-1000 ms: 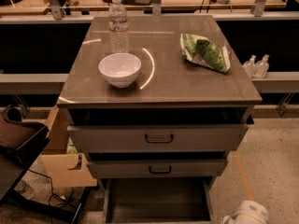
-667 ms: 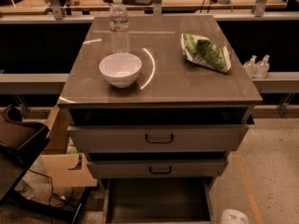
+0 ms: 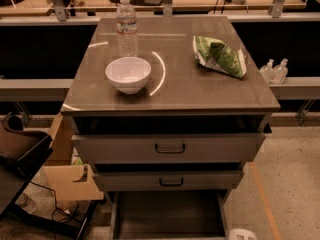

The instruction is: Close bottom drawer

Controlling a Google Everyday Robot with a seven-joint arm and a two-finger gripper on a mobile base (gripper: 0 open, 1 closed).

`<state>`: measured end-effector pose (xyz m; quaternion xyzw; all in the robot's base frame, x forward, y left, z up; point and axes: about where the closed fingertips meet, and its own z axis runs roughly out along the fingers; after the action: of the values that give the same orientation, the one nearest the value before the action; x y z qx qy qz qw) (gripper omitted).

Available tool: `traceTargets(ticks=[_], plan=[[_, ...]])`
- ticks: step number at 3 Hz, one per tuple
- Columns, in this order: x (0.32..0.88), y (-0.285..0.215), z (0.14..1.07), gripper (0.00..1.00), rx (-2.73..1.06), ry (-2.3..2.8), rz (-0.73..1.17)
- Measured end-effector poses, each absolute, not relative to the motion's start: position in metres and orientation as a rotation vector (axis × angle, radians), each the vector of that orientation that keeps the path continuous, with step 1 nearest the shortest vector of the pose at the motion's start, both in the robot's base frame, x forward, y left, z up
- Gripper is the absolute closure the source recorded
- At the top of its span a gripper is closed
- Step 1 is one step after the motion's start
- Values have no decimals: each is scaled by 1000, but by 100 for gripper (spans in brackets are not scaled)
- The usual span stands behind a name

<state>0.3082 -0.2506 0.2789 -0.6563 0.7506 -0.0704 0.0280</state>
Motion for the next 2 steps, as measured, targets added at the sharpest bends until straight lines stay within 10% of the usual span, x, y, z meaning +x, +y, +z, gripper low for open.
traceTargets(ticks=[2], plan=[[310, -242, 223, 100, -2066, 2333, -8]])
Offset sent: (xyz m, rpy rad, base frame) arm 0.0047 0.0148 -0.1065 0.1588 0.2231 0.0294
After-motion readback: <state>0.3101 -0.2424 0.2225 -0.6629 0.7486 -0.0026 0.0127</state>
